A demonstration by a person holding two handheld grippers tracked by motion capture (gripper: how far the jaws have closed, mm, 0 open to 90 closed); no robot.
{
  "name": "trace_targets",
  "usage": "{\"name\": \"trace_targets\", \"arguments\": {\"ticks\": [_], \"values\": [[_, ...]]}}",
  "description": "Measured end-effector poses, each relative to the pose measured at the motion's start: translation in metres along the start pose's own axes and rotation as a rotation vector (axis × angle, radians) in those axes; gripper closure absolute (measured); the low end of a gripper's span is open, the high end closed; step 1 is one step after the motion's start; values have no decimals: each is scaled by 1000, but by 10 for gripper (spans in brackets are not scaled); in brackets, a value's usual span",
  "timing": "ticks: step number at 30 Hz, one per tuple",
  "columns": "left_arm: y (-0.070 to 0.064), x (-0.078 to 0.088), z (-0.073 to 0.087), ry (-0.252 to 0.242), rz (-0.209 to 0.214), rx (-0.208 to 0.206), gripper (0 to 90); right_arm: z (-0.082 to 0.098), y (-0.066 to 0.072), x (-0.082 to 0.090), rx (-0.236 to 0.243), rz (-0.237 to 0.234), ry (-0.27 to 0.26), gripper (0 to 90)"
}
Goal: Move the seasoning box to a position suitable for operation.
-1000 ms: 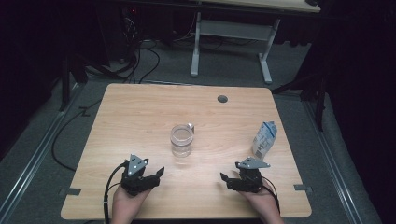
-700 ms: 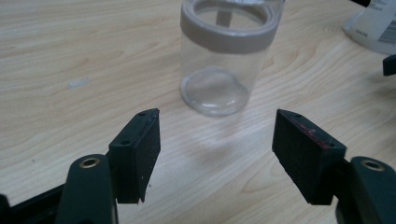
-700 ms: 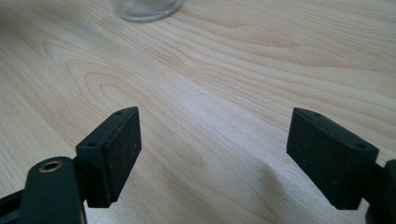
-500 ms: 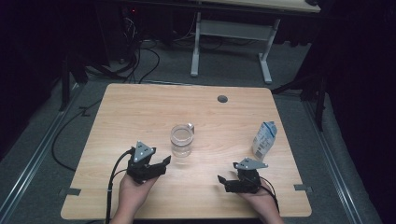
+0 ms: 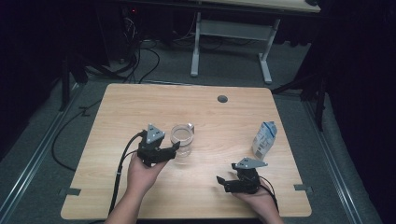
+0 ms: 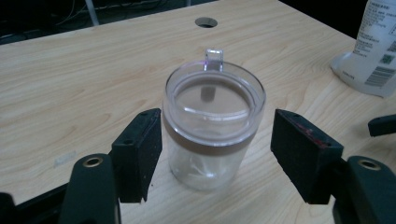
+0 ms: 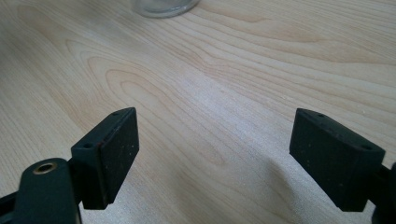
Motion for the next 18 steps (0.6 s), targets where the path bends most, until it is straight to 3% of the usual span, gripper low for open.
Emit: {"name": "trace_targets", "arguments": {"ticks": [9, 13, 18], "values": [[1, -17, -19, -12, -1, -3, 346, -1, 0, 1, -4, -19, -7, 160], [0, -25, -28, 3, 11, 13, 360, -1, 0, 2, -9, -25, -11, 158], [3, -39, -38, 21, -7, 9, 390, -1, 0, 2, -20, -28, -14, 158]]}}
Point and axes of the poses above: each handheld gripper's, and its own axes: x roughly backward along the jaws, z roughly out of its underside, y roughly to its left, the point moved 1 cm from there along -x, roughly forward along the jaws, and after that the axes turned 10 degrees about x, right-handed, at the moved point
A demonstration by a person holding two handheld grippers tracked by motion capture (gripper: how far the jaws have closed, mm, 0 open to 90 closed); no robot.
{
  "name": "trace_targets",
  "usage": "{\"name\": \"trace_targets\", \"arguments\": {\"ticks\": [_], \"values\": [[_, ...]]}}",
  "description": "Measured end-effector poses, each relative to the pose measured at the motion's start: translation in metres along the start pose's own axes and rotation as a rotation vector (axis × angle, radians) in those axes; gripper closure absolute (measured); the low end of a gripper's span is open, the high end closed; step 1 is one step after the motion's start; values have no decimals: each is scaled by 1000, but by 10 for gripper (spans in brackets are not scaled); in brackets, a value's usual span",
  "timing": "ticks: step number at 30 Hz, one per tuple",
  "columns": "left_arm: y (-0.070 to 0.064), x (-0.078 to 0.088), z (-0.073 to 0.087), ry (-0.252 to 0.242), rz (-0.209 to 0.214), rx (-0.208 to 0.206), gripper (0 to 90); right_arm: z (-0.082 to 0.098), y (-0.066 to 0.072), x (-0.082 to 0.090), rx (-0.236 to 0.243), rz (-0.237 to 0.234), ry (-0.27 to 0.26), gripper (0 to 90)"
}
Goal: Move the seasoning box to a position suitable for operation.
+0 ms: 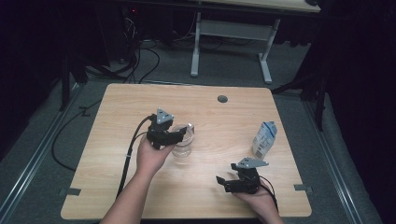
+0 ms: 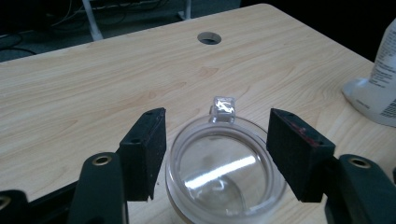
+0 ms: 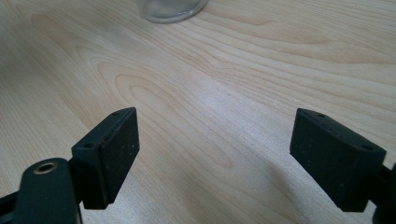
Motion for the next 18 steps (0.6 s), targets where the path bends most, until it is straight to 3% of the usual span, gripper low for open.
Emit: {"name": "trace_targets", "arguments": {"ticks": [8, 12, 18], "values": [[3, -17, -8, 26, -18, -5, 442, 0, 0, 0, -12, -9, 7, 158], [6, -25, -12, 18, -9, 29, 499, 0, 0, 0, -15, -12, 7, 157], [4, -36, -17, 53, -14, 3, 635, 0, 1, -1, -13, -16, 11, 158]]}}
Point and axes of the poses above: each handheld gripper's, and its own axes: x roughly backward along the jaws, z roughly out of its underside, y roughly to its left, the point moved 1 cm from there along -x, roughly forward along the jaws, and after that the axes turned 10 degrees about x, right-handed, at the moved point
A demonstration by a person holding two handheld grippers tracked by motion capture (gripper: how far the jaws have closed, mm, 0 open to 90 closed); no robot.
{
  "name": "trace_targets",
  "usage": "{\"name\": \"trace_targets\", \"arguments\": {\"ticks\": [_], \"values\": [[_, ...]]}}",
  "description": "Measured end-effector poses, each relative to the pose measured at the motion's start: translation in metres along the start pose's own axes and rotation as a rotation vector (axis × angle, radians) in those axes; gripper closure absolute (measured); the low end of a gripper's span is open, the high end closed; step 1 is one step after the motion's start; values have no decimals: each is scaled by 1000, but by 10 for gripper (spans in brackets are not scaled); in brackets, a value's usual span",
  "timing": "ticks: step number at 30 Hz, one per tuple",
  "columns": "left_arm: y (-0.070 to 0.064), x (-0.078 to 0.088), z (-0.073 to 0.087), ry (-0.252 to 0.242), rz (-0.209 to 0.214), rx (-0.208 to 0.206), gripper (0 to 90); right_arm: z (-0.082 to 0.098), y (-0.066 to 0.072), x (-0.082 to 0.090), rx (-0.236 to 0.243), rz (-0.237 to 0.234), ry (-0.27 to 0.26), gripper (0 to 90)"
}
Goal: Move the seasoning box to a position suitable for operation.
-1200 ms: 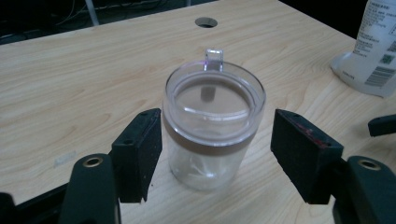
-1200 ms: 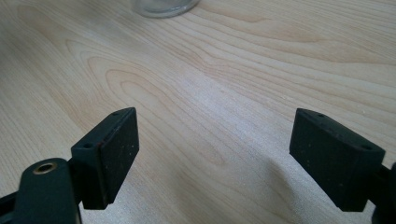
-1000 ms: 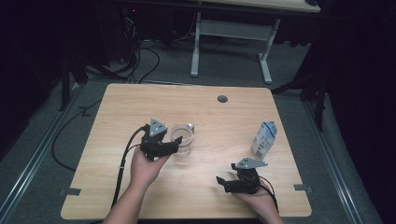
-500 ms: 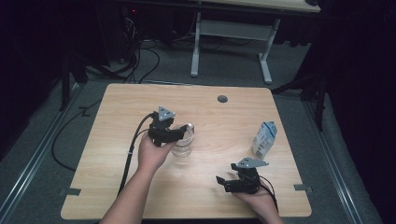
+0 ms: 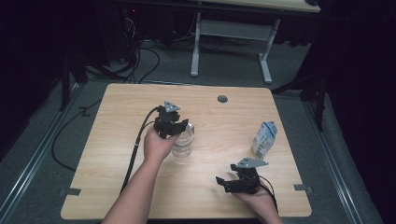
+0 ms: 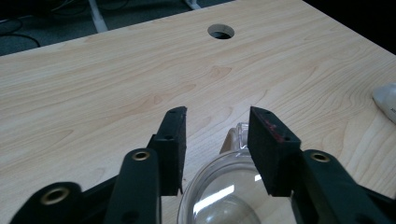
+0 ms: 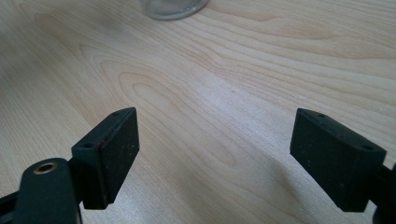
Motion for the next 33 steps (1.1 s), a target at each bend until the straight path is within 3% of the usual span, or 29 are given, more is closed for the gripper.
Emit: {"name": "trace_targets", "arguments": {"ticks": [3, 7, 9, 19, 33], "values": [[-2, -4, 0, -5, 11, -12, 784, 0, 0, 0, -4, -2, 1, 158], [-4, -7, 1, -8, -24, -44, 899, 0, -1, 0, -2, -2, 2, 158], [-4, -9, 0, 14, 0, -28, 900, 0, -1, 1, -5, -3, 0, 158], [-10, -15, -1, 64, -37, -41, 900, 1, 0, -1, -8, -2, 6, 159], [-19, -4, 9, 71, -21, -47, 900, 0, 1, -1, -10, -5, 11, 162]]}}
Point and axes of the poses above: each handheld gripper's, and its own axes: x roughly backward along the jaws, z roughly out of its underside, y roughly to its left, the point moved 1 cm from there along -x, roughly forward along the jaws, and after that the axes turned 10 degrees about x, right-handed, at the moved point
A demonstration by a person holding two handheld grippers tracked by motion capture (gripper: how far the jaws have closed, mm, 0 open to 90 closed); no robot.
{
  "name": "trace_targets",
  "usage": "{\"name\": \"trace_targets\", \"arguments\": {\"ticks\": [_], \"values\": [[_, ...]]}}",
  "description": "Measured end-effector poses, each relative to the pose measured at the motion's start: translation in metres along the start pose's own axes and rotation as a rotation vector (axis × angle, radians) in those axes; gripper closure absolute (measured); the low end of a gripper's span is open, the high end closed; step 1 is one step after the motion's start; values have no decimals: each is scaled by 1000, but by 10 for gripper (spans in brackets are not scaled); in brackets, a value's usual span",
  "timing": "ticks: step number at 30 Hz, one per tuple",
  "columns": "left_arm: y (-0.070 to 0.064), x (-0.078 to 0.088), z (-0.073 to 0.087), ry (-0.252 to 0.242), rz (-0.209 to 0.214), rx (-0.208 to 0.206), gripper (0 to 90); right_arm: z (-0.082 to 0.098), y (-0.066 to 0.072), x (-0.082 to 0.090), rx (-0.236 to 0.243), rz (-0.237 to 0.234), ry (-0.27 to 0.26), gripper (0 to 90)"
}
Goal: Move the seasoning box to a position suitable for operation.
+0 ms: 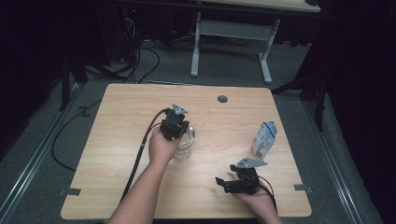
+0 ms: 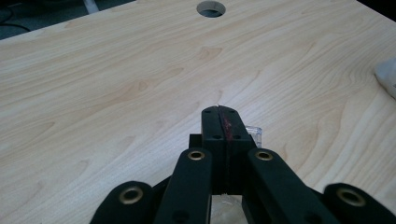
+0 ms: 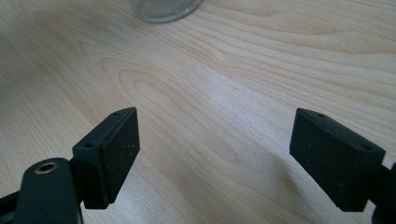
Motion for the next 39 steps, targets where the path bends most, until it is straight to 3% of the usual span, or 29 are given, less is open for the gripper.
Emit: {"name": "trace_targets", "arguments": {"ticks": [13, 19, 20, 22, 25, 30, 34, 39], "values": [[-8, 25, 24, 2, 30, -8, 900, -1, 4, -2, 17, 0, 5, 163], [-9, 34, 33, -10, 49, 2, 900, -1, 5, -2, 22, -5, 9, 174], [-7, 39, 34, -30, 50, 3, 900, -1, 6, -3, 23, -6, 11, 177], [-3, 47, 34, -63, 51, 3, 900, -1, 6, -3, 29, -10, 8, 186], [9, 62, 37, -114, 11, -4, 900, -1, 7, -2, 34, -11, 4, 207], [36, 79, 56, -169, -10, 46, 900, -1, 7, -1, 31, -7, -7, 239], [50, 77, 79, -169, -30, 59, 895, -1, 7, -2, 37, -3, -6, 239], [53, 68, 103, -166, -18, 56, 858, 0, 7, -4, 44, 8, 2, 244]]}}
Point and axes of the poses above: each handheld gripper's, and its own axes: x roughly backward along the jaws, z roughly out of its underside, y roughly to its left, the point moved 1 cm from there along -x, roughly forward along the jaws, and after that the axes turned 10 degrees about x, right-handed, at the moved point
